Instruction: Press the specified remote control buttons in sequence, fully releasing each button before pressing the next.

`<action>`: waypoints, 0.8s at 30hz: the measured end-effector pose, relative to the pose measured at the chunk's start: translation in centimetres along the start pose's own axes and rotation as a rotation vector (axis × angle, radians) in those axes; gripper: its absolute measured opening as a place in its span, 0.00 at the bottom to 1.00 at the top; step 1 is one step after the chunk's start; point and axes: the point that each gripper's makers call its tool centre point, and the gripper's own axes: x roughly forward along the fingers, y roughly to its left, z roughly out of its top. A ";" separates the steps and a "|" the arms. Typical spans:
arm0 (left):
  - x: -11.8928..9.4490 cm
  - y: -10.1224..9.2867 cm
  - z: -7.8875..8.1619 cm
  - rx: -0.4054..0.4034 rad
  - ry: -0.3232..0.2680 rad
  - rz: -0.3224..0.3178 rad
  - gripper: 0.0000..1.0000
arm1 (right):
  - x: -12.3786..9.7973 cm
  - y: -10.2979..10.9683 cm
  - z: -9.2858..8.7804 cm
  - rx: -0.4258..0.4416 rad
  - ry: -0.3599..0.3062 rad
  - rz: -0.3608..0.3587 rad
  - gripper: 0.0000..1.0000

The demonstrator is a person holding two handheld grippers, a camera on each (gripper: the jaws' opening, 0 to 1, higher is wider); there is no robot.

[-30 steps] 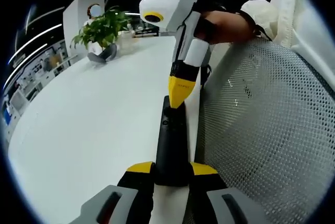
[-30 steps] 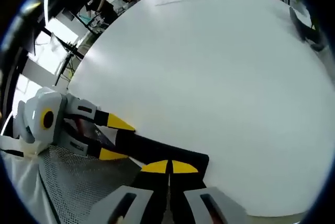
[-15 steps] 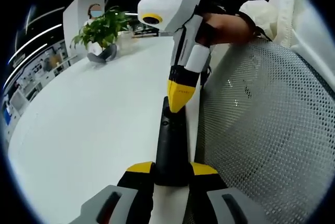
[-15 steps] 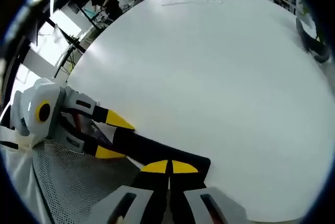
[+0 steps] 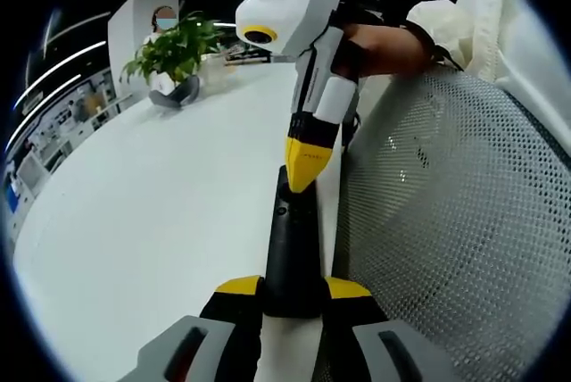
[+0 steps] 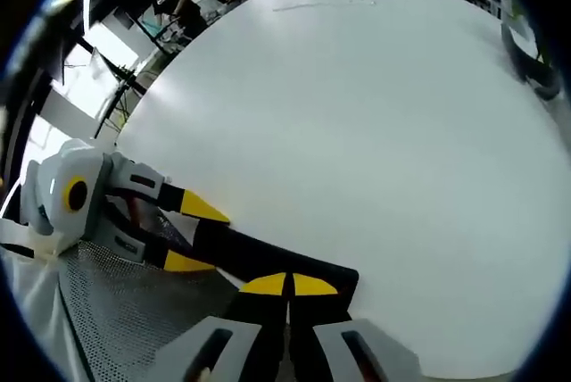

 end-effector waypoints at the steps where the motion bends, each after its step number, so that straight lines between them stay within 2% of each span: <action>1: 0.0 0.0 0.0 0.000 0.000 0.001 0.25 | 0.0 0.0 0.1 -0.008 -0.003 -0.002 0.00; 24: 0.3 -0.4 0.1 0.008 0.010 -0.007 0.25 | 0.0 0.1 0.2 -0.038 -0.007 -0.017 0.00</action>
